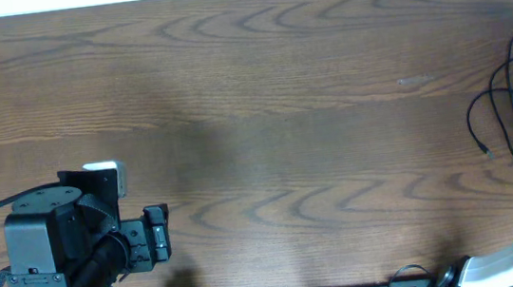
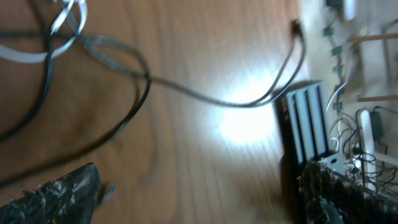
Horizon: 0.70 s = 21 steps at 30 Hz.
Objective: Untangle cables
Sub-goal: 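Hold the cables at the right edge with the right gripper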
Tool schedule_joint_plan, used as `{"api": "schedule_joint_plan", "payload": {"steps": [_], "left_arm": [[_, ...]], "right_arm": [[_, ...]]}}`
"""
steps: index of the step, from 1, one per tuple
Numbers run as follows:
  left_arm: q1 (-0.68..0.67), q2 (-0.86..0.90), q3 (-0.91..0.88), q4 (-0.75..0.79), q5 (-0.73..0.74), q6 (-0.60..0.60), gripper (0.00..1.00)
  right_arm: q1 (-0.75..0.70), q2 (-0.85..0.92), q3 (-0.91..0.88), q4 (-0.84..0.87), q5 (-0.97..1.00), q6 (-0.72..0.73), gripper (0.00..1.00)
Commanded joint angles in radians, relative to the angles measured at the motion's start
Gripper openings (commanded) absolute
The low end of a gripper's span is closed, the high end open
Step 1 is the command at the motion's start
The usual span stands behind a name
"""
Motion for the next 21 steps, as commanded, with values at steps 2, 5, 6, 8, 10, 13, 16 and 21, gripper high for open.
{"api": "schedule_joint_plan", "payload": {"steps": [2, 5, 6, 8, 10, 13, 16, 21], "left_arm": [[0.003, 0.003, 0.0, -0.003, 0.013, 0.024, 0.85], [0.003, 0.003, 0.0, -0.003, 0.013, 0.024, 0.85], [0.003, 0.003, 0.0, -0.003, 0.013, 0.027, 0.85], [0.002, 0.003, 0.0, -0.003, 0.013, 0.027, 0.85], [0.002, 0.003, 0.0, -0.004, 0.013, 0.027, 0.85], [0.002, 0.003, 0.0, -0.003, 0.013, 0.027, 0.85], [0.002, 0.003, 0.0, -0.003, 0.013, 0.027, 0.85], [0.002, 0.003, 0.0, -0.004, 0.013, 0.027, 0.85]], "right_arm": [[0.004, -0.01, -0.089, 0.003, 0.135, 0.067, 0.99], [0.004, -0.01, -0.171, 0.027, 0.121, 0.092, 0.99], [0.004, -0.01, -0.201, 0.048, 0.108, 0.094, 0.99], [0.004, -0.01, -0.267, 0.112, 0.089, 0.077, 0.99], [0.005, -0.01, -0.33, 0.193, 0.072, 0.011, 0.99], [0.005, -0.01, -0.438, 0.377, 0.005, -0.149, 0.99], [0.005, -0.01, -0.528, 0.566, -0.137, -0.363, 0.99], [0.005, -0.01, -0.61, 0.717, -0.328, -0.631, 0.99]]}}
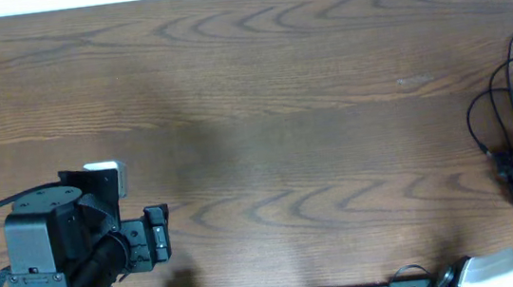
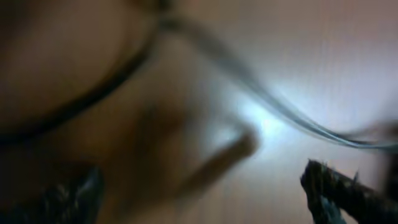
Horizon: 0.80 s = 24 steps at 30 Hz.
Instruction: Untangle cables
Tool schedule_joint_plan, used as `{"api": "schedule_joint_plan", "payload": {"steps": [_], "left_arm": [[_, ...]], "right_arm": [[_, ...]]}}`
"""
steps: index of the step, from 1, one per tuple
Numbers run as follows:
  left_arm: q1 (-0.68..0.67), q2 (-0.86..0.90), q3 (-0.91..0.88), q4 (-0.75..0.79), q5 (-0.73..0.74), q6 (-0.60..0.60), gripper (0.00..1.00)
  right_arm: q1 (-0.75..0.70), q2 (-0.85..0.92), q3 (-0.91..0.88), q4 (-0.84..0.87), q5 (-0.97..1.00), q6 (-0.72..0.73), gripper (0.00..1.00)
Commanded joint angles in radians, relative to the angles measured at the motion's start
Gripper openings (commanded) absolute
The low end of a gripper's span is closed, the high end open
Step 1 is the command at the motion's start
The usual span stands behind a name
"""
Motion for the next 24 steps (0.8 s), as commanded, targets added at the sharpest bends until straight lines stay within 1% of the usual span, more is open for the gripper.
{"api": "schedule_joint_plan", "payload": {"steps": [1, 4, 6, 8, 9, 16, 20, 22, 24], "left_arm": [[0.003, 0.003, 0.001, -0.005, 0.013, 0.021, 0.85], [0.002, 0.003, 0.001, -0.007, 0.013, 0.021, 0.84], [0.002, 0.003, 0.001, -0.007, 0.013, 0.024, 0.85], [0.003, 0.003, 0.001, -0.006, 0.013, 0.025, 0.84], [0.002, 0.003, 0.001, -0.006, 0.013, 0.025, 0.85], [0.002, 0.003, 0.001, -0.01, 0.013, 0.043, 0.85], [0.002, 0.003, 0.001, -0.01, 0.013, 0.044, 0.85], [0.003, 0.003, 0.001, -0.009, 0.013, 0.043, 0.85], [0.003, 0.003, 0.001, -0.009, 0.013, 0.043, 0.85]], "right_arm": [[0.005, 0.017, -0.061, 0.032, -0.18, -0.245, 0.99], [0.005, 0.017, -0.074, 0.048, -0.18, -0.31, 0.99], [0.005, 0.017, -0.074, 0.054, -0.18, -0.392, 0.99], [0.005, 0.017, -0.074, 0.08, -0.188, -0.51, 0.99], [0.005, 0.017, -0.074, 0.09, -0.209, -0.536, 0.99], [0.005, 0.017, -0.074, 0.201, -0.614, -0.749, 0.99], [0.005, 0.017, -0.074, 0.212, -0.778, -0.777, 0.99], [0.01, 0.017, -0.074, 0.203, -0.908, -0.842, 0.99], [0.025, 0.017, -0.074, 0.18, -1.018, -0.9, 0.85]]}}
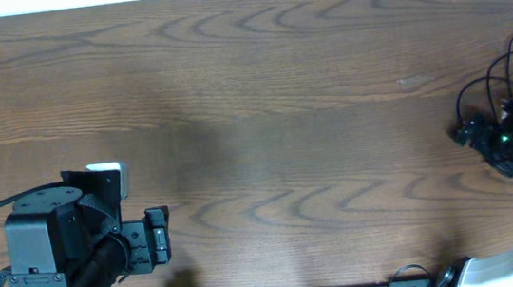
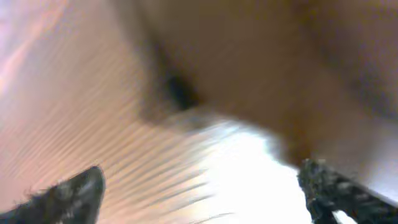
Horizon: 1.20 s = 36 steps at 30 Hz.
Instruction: Untangle cables
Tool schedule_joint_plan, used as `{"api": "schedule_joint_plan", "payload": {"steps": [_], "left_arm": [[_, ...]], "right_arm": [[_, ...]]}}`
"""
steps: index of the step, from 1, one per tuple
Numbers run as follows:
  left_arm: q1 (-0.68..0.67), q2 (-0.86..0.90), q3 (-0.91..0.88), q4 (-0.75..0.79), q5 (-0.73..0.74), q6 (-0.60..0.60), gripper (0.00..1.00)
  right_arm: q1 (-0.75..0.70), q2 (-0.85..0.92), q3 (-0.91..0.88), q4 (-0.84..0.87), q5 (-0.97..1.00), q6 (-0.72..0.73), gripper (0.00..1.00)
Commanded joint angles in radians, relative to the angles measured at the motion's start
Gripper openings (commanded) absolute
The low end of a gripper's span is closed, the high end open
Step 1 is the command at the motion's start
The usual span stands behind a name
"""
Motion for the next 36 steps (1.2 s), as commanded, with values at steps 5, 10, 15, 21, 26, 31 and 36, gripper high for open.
{"api": "schedule_joint_plan", "payload": {"steps": [5, 10, 15, 21, 26, 31, 36], "left_arm": [[0.003, 0.003, 0.002, -0.002, 0.013, 0.018, 0.85], [0.002, 0.003, 0.002, -0.003, 0.013, 0.018, 0.84], [0.002, 0.003, 0.002, -0.003, 0.013, 0.018, 0.85], [0.002, 0.003, 0.002, -0.002, 0.013, 0.018, 0.85], [0.002, 0.003, 0.002, -0.002, 0.016, 0.017, 0.85], [0.003, 0.003, 0.002, 0.005, 0.016, 0.017, 0.85], [0.002, 0.005, 0.002, 0.006, 0.016, 0.017, 0.85]], "right_arm": [[0.077, 0.042, -0.039, -0.005, -0.322, -0.133, 0.36], [0.122, 0.042, -0.039, 0.152, -0.175, -0.035, 0.01], [0.136, 0.042, -0.039, 0.293, 0.009, 0.056, 0.01], [0.136, 0.043, -0.039, 0.419, 0.156, 0.066, 0.01], [0.14, 0.048, -0.038, 0.532, 0.157, 0.073, 0.01], [0.169, 0.061, -0.034, 0.627, 0.145, 0.072, 0.01], [0.207, 0.123, 0.103, 0.53, 0.161, 0.071, 0.01]]}}
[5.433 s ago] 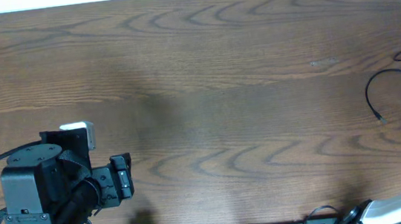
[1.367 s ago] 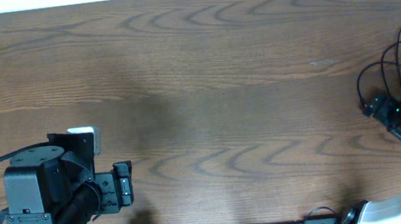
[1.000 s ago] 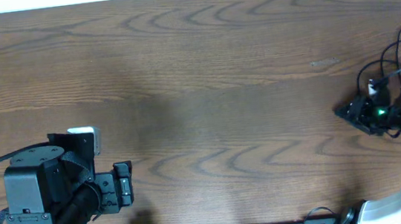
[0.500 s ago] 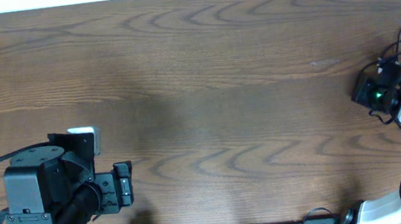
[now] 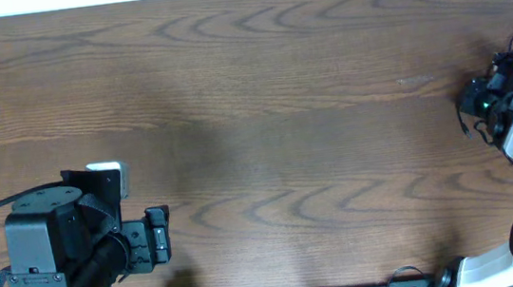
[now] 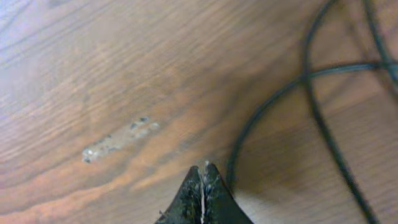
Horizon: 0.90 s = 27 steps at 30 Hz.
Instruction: Untangle cables
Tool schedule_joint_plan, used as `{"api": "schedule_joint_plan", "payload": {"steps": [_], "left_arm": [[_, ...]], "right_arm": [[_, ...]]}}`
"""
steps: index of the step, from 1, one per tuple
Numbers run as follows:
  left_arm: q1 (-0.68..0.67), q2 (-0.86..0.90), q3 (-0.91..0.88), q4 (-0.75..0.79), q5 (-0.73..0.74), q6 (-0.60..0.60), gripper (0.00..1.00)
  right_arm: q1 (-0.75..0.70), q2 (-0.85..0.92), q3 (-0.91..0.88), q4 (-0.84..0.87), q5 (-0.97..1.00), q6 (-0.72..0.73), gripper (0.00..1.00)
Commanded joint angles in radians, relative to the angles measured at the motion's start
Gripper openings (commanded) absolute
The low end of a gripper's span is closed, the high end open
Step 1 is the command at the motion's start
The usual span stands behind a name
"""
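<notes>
A thin black cable (image 6: pixel 311 93) loops across the wood on the right of the right wrist view, one strand passing just beside the fingertips. My right gripper (image 6: pixel 203 168) is shut, its fingers pressed together with nothing seen between them. From overhead the right gripper (image 5: pixel 472 102) sits near the table's right edge; only a bit of cable loop shows behind it, the rest hidden under the arm. My left gripper (image 5: pixel 156 235) rests at the front left, far from the cables; its jaws cannot be made out.
A pale smudge (image 6: pixel 118 140) marks the wood just left of and beyond the right fingertips, also visible from overhead as a smudge (image 5: pixel 414 80). A small white object (image 5: pixel 101 167) lies beside the left arm. The table's right edge is close to the right arm.
The right gripper was open, lower on the table by the cable loops. Now it is shut and farther back, near the smudge. The left arm has not moved.
The right gripper was open above the cable loops at the right edge. Then it was lower and close over the cables, then farther left with the loops shifted. Now it is shut farther back, covering most of the cable. The left arm stayed still.
</notes>
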Motion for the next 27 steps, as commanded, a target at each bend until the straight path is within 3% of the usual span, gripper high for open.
{"api": "schedule_joint_plan", "payload": {"steps": [1, 6, 11, 20, 27], "left_arm": [[0.002, 0.005, 0.002, 0.001, 0.013, 0.017, 0.85], [0.002, 0.005, 0.002, 0.001, 0.013, 0.013, 0.85], [0.003, 0.005, 0.002, 0.002, 0.013, 0.013, 0.86], [0.003, 0.006, 0.002, 0.024, 0.014, 0.005, 0.86], [0.003, 0.005, 0.002, 0.023, 0.039, 0.006, 0.86]], "right_arm": [[0.035, 0.087, 0.161, -0.121, 0.02, -0.01, 0.01], [0.065, 0.235, 0.469, -0.438, 0.033, -0.084, 0.01], [0.066, 0.314, 0.646, -0.61, 0.08, -0.101, 0.01], [0.065, 0.375, 0.677, -0.751, 0.231, -0.121, 0.01], [0.065, 0.381, 0.677, -0.79, 0.241, -0.121, 0.01]]}}
